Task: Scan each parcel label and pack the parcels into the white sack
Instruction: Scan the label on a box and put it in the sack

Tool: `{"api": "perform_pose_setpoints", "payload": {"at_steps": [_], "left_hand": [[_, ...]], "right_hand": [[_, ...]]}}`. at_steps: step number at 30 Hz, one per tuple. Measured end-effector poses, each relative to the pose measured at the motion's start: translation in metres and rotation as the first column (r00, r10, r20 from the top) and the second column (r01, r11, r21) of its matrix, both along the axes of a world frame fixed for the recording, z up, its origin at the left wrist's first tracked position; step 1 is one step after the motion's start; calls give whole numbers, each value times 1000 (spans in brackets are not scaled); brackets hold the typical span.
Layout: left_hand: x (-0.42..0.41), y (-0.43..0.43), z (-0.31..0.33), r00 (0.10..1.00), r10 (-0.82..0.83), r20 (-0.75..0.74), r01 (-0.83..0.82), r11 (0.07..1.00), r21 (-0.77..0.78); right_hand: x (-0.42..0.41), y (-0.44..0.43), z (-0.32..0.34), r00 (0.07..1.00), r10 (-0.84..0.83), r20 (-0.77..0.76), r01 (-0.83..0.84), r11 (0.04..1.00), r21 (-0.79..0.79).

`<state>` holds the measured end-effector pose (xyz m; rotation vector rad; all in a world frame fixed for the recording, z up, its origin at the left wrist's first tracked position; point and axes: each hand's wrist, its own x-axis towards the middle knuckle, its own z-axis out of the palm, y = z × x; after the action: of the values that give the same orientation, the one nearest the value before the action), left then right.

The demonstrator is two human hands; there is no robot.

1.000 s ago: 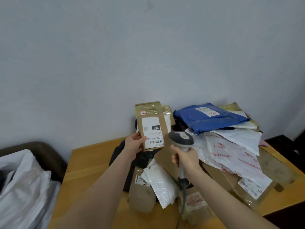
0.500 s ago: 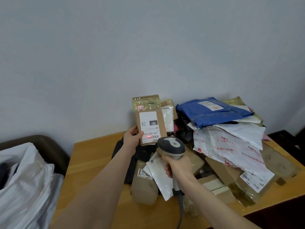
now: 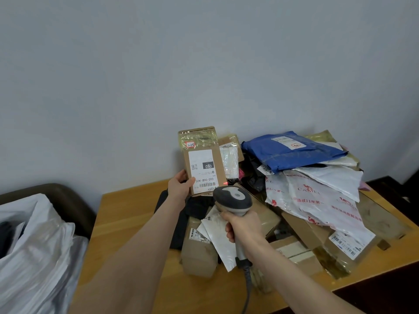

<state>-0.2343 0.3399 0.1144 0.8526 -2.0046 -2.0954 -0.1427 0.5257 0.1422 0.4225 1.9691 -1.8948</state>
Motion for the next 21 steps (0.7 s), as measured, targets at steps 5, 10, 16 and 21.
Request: {"api": "perform_pose_setpoints", "payload": {"at_steps": [5,10,16,21], "left_hand": [[2,1,2,1000,4,-1,-4,1000,-6],[7,2,3,1000,3,-22,-3,1000,-13],[15,5,5,999,16,-35,-16,1000,-15],[28,8,8,998,38,-41,-39,999,-10]], "right_hand": [[3,0,2,1000,10,-9,-10,1000,7],[8,1,5,1000,12,-18,-12,1000,11],[16,4,5,999,14,-33,-14,1000,10],[24,7,5,999,28,-42,-28,1000,3]]}}
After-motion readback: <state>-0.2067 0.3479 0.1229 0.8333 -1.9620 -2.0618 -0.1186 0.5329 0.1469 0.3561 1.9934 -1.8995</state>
